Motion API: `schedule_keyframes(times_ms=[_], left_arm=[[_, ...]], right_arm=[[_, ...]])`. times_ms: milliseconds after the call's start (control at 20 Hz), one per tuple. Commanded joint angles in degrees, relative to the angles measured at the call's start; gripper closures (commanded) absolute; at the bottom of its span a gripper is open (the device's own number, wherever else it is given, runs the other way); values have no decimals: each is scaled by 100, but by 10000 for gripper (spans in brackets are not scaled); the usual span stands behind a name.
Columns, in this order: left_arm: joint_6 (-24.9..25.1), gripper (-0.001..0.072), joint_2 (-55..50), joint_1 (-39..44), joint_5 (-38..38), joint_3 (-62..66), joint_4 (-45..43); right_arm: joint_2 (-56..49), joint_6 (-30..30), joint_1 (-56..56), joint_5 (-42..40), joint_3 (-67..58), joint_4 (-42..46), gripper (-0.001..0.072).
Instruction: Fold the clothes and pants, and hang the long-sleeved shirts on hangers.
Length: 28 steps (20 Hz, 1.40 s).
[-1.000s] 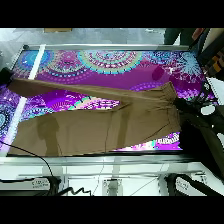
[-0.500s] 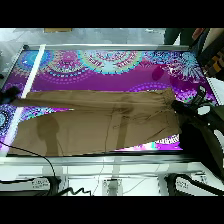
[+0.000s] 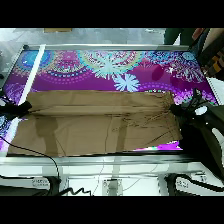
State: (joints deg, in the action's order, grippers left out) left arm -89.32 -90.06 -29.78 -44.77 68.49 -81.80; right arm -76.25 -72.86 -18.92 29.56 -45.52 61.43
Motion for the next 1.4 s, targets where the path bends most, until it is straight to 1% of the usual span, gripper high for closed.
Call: schedule_keyframes(times_ms=[0,150,300,500,600,650,850,950,1150,1350], left_arm=[[-378,694,-66,68,761,-31,179],[-791,697,-181,372,1370,31,234],[-1161,697,-560,660,1373,391,236],[-1191,697,-837,870,1373,1231,229],[-1191,697,-835,874,1318,1357,188],[-1191,696,-846,874,1121,1357,33],[-1200,697,-957,844,-219,1351,-876],[-1207,696,-870,769,-544,1353,-999],[-1185,696,-522,686,-946,1355,-1134],[-844,696,-372,682,-1593,1355,-1556]], right_arm=[[-13,-4,7,-284,-15,-17,680],[-151,-24,39,-422,-275,-94,680],[-647,-280,164,-413,-896,-138,680],[-1237,-621,212,-374,-1722,-129,680],[-1320,-619,212,-317,-1827,-101,680],[-1320,-619,212,-234,-1827,-55,680],[-1320,-616,212,463,-1829,522,680],[-1320,-616,212,831,-1856,691,680],[-1320,-616,212,1488,-2031,1071,680],[-1320,-616,212,2479,-2400,1672,680]])
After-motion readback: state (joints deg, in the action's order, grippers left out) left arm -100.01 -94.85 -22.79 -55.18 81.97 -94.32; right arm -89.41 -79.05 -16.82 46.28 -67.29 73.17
